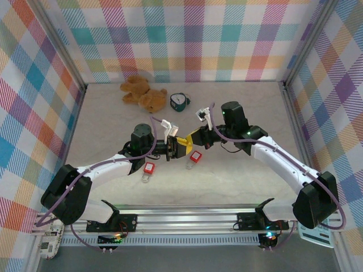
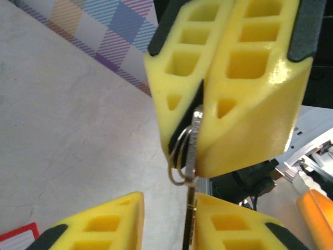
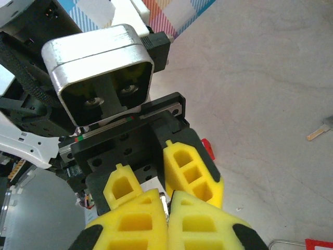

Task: Unlock with the key

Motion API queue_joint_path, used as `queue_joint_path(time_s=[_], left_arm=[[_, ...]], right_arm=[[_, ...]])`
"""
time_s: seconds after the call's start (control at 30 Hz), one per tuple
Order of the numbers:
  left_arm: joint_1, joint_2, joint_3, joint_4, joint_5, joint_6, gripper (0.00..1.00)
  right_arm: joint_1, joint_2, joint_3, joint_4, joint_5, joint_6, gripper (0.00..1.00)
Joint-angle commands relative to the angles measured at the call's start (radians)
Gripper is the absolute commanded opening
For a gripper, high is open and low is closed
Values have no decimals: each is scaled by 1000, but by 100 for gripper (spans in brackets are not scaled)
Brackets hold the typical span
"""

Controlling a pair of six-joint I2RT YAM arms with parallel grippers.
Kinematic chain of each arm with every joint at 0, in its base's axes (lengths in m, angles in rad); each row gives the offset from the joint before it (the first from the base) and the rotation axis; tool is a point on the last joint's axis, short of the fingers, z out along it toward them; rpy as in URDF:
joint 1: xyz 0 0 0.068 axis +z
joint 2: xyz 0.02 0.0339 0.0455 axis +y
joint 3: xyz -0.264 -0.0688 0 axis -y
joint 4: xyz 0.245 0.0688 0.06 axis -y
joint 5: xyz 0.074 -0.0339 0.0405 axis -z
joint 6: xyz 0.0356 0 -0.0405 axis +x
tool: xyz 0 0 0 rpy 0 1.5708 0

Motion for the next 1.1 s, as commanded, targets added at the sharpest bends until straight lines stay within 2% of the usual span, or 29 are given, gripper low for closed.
queue_joint_path(time_s=[0.0,0.07,0.17,0.27,0.33,0.43,0.53,0.6,0.63,0.7,0.77,0.8,0.83,0.9,1.0,1.07], left_arm=[[5,4,11,6,-18,12,32],[7,4,10,-1,-23,15,37],[6,-14,7,-35,-48,33,39],[7,-65,-2,-118,-134,70,44],[6,-106,6,-218,-230,82,63],[6,-144,68,-428,-326,116,63],[6,-145,144,-616,-440,151,70],[6,-129,174,-656,-489,187,72],[10,-120,173,-640,-540,142,77],[32,-86,180,-603,-534,68,83],[51,-32,212,-605,-507,41,81],[51,1,242,-631,-519,42,75],[43,42,286,-697,-553,46,69],[-10,122,415,-888,-686,86,65],[-116,247,596,-1160,-877,119,66],[-162,327,687,-1294,-904,102,66]], right_arm=[[5,-48,-12,44,26,16,0],[6,-55,-16,54,59,25,0],[5,-78,-28,61,156,31,0],[2,-101,-30,49,280,31,0],[-3,-119,-38,47,358,31,0],[-19,-145,-62,55,454,50,0],[-30,-169,-93,65,513,61,0],[-37,-182,-115,72,543,75,0],[-40,-191,-128,76,549,82,0],[-41,-204,-145,74,566,91,0],[-41,-219,-158,60,591,92,0],[-42,-228,-166,50,605,91,0],[-42,-243,-173,40,618,91,0],[-47,-269,-185,17,649,91,0],[-58,-297,-201,-14,717,99,0],[-69,-313,-212,-22,744,112,0]])
